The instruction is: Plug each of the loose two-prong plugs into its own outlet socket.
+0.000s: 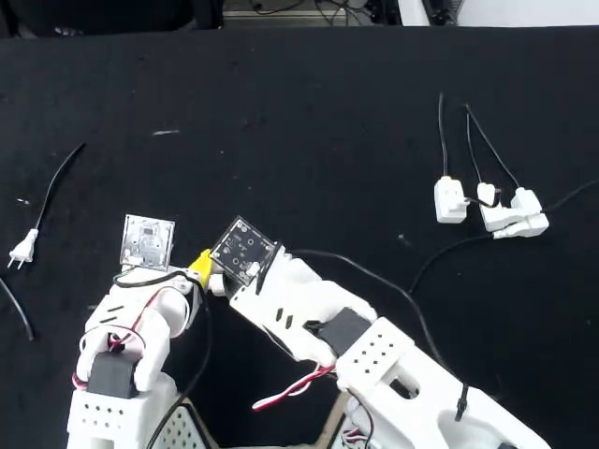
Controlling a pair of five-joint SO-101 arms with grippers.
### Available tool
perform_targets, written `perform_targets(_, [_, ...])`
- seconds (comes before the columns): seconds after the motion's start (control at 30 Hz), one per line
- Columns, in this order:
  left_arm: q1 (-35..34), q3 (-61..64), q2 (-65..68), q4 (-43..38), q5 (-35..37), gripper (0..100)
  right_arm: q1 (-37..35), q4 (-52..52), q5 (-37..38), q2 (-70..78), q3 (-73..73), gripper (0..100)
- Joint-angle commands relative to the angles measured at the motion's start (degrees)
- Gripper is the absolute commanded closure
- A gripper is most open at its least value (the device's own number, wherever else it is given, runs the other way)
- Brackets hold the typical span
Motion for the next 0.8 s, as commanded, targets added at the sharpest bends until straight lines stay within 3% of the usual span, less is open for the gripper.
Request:
perform_targets(0.0, [1.1,-0.3,0.0,-0.6,-0.5,81,-0.4,0.2,-0.6,-2.6,-2.2,98.8])
perform_targets(0.77, [1.1,0.3,0.0,-1.5,0.0,81,-0.4,0.2,-0.6,-2.6,-2.3,98.8])
